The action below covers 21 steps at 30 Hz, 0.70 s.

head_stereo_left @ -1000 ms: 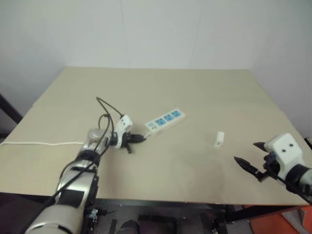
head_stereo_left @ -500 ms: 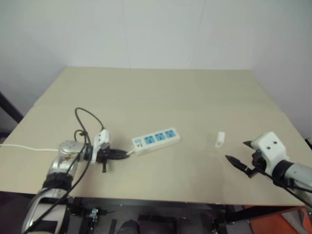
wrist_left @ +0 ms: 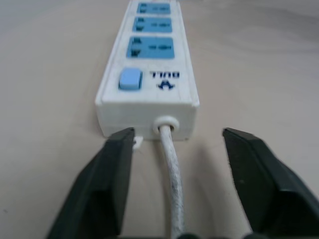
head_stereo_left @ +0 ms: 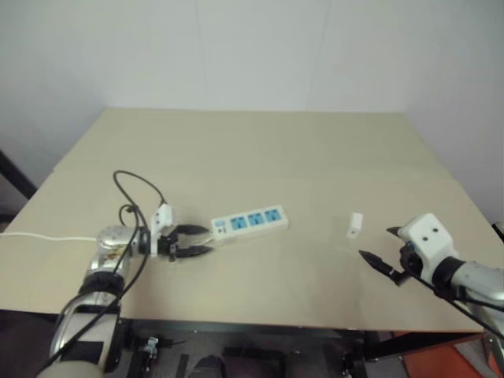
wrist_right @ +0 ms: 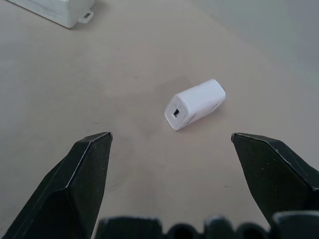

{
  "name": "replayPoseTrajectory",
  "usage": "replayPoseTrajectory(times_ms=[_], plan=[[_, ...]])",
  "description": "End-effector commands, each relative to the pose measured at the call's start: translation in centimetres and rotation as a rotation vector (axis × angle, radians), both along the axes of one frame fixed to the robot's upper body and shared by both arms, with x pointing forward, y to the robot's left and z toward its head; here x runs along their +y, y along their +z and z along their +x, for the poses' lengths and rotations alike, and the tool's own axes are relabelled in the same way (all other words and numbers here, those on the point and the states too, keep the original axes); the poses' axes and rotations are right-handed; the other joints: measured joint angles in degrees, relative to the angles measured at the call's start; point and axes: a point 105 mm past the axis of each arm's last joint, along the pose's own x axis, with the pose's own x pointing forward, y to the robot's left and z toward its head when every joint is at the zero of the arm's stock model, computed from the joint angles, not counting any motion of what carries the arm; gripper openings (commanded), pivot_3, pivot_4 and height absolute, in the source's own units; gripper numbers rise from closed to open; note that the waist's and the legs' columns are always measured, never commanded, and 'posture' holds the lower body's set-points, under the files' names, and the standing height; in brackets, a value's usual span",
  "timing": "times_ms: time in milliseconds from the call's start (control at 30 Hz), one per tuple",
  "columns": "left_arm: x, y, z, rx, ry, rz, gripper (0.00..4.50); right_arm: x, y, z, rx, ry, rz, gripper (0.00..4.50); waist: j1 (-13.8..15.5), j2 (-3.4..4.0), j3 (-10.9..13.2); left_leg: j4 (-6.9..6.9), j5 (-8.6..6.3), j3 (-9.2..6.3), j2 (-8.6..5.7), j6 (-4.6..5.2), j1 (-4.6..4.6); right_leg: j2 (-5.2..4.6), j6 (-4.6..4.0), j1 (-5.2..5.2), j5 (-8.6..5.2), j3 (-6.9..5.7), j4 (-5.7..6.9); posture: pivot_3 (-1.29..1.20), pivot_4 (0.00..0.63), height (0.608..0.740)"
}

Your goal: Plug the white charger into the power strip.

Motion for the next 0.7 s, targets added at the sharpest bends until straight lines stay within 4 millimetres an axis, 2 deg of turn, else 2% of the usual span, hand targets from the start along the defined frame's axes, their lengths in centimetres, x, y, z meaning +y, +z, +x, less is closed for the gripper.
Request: replayPoseTrajectory(times_ms=[33, 133, 233, 433, 700], plan=[[0.8, 2.1, 0.3, -0.093, -0.005, -0.032, 4.36, 0.1, 1.2, 0.1, -0.047, 0.023, -0.007, 4.5, -0.1, 0.0, 0.0, 0.0, 0.0, 0.0, 0.0, 0.0, 0.0, 0.0, 0.0, 0.0, 0.0, 0.0, 0.0, 0.0, 0.15, 0.74], [0.6, 2.5, 0.5, -0.111, -0.007, -0.066, 4.44, 0.5, 1.3, 0.1, -0.055, 0.032, -0.003, 4.5, -0.2, 0.0, 0.0, -0.01, 0.0, 0.0, 0.0, 0.0, 0.0, 0.0, 0.0, 0.0, 0.0, 0.0, 0.0, 0.0, 0.15, 0.74], [-0.3, 2.4, 0.5, -0.106, -0.036, -0.109, 4.44, 0.6, 1.3, 0.0, -0.053, 0.04, -0.002, 4.5, -0.2, 0.0, 0.0, 0.01, 0.0, 0.0, 0.0, 0.0, 0.01, 0.0, 0.0, 0.01, 0.0, -0.01, 0.01, 0.0, 0.15, 0.74], [-2.7, 2.4, 2.0, -0.157, -0.012, -0.132, 4.44, 0.9, 2.0, -0.6, -0.063, 0.061, -0.005, 4.5, 0.0, -0.02, 0.0, 0.03, 0.0, 0.0, -0.02, 0.0, -0.04, -0.01, 0.01, 0.0, 0.0, -0.01, -0.01, 0.0, 0.15, 0.74], [-3.9, 0.9, 2.6, -0.124, 0.025, -0.107, 4.44, 0.1, 2.4, -1.5, -0.074, 0.009, -0.019, 4.5, -0.3, -0.03, 0.0, 0.01, 0.0, -0.01, -0.02, 0.0, -0.03, 0.0, 0.01, 0.0, 0.0, -0.01, 0.0, 0.0, 0.15, 0.74]])
